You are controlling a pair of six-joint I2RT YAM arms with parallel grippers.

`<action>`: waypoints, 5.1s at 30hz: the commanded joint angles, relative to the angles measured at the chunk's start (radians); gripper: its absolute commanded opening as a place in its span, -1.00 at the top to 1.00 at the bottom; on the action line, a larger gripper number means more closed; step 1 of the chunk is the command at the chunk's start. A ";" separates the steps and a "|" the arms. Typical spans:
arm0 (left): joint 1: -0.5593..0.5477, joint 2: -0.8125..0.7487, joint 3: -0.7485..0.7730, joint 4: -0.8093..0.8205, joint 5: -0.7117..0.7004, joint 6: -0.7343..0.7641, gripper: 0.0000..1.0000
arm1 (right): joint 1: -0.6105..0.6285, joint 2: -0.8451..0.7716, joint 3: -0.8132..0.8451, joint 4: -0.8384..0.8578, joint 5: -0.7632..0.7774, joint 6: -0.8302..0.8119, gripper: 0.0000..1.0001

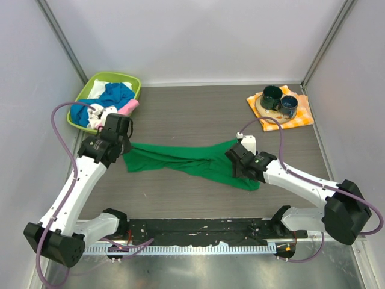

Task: Fold and stack the t-shirts

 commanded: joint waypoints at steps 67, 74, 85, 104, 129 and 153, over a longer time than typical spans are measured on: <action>0.058 -0.221 1.030 0.079 0.645 0.081 0.99 | -0.117 -0.152 1.642 -0.062 -0.762 -0.375 0.99; 0.058 -0.242 1.066 0.198 0.794 0.000 1.00 | -0.273 -0.184 1.669 0.075 -0.939 -0.269 0.99; 0.058 -0.317 0.597 0.304 0.684 0.026 1.00 | -0.341 -0.203 1.268 0.123 -0.787 -0.268 0.99; 0.087 -0.054 -0.266 0.789 0.352 -0.118 1.00 | -0.521 0.242 0.761 0.344 -0.484 -0.329 0.99; 0.410 1.005 0.512 0.909 0.673 -0.210 1.00 | -0.634 1.126 1.571 0.253 -0.533 -0.318 0.99; 0.429 0.827 0.202 1.004 0.702 -0.095 1.00 | -0.614 0.627 0.745 0.480 -0.573 -0.315 0.99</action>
